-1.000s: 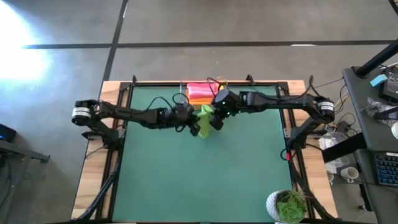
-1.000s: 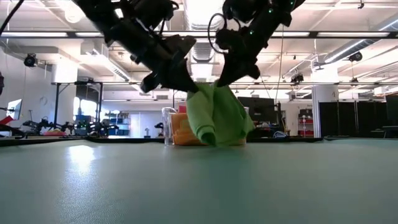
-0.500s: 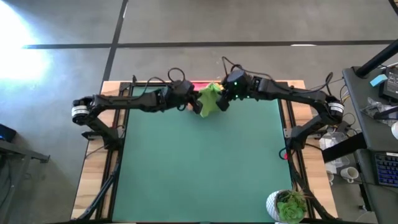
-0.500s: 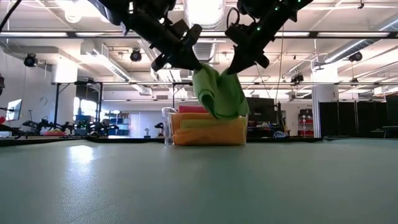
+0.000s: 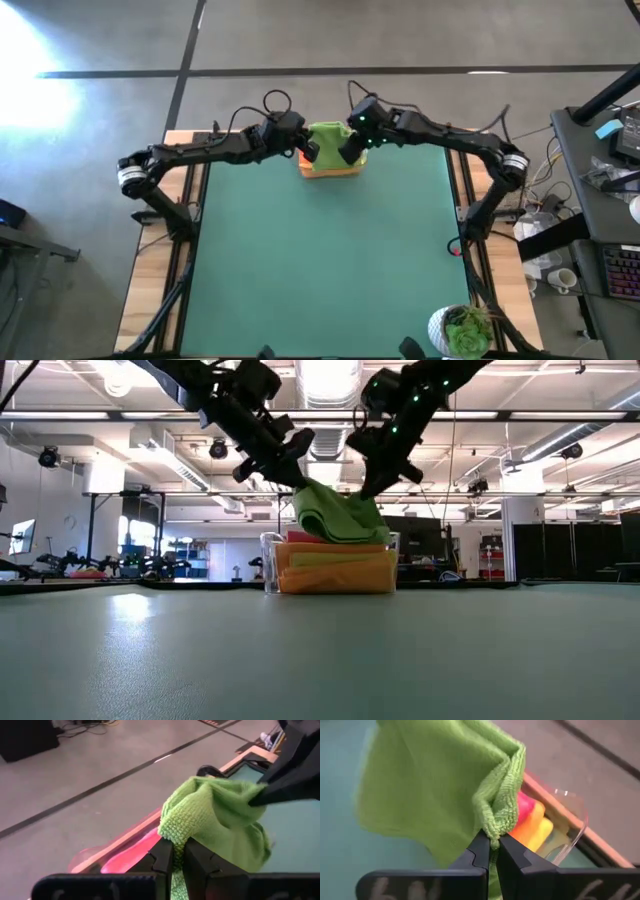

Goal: Fold microfiber towels
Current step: Stack the green microfiber towel on top of the pink microfiber towel

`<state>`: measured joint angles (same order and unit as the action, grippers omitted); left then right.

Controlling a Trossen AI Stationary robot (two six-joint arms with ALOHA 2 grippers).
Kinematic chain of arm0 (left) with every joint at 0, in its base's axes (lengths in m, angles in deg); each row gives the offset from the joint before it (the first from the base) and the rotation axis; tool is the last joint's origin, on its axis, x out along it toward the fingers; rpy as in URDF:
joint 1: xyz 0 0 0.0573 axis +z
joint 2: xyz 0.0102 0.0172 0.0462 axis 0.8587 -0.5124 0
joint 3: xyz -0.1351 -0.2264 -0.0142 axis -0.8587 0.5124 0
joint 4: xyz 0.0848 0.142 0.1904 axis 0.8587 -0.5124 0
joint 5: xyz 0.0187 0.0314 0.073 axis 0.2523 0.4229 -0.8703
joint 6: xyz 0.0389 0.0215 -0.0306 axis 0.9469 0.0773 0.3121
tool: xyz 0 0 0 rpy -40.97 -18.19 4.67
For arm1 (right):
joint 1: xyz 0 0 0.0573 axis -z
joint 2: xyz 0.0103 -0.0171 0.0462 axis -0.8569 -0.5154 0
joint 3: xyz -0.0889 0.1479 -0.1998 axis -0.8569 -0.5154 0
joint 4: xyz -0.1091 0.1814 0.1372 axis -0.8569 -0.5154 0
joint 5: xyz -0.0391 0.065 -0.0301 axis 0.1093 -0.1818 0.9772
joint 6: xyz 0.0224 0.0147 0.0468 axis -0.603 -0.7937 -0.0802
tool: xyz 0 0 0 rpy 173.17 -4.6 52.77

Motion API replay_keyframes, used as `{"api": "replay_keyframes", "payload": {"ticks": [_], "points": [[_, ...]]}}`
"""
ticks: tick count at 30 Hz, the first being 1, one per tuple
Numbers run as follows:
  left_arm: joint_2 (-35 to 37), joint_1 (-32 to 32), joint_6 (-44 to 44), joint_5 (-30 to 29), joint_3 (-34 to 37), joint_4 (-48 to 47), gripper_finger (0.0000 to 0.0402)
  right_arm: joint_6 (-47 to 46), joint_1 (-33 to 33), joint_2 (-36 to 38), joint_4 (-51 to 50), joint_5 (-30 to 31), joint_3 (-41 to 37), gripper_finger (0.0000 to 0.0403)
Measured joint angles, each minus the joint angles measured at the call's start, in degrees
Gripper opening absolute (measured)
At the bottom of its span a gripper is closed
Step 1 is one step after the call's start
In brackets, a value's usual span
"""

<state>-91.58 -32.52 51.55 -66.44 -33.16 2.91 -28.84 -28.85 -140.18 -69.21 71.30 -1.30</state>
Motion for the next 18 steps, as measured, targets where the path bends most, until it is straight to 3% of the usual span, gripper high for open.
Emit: {"api": "replay_keyframes", "payload": {"ticks": [9, 18], "points": [[-1.91, 4.54, 7.96, 0.12, 0.02, 0.57, 0.0015, -0.89, 1.60, -8.33, -3.06, 4.05, 7.82, 0.0010], [-4.12, 5.20, 15.34, 0.43, 0.02, 0.83, 0.0015, -1.38, 2.22, -12.26, -14.91, 4.11, 15.45, 0.0012]]}}
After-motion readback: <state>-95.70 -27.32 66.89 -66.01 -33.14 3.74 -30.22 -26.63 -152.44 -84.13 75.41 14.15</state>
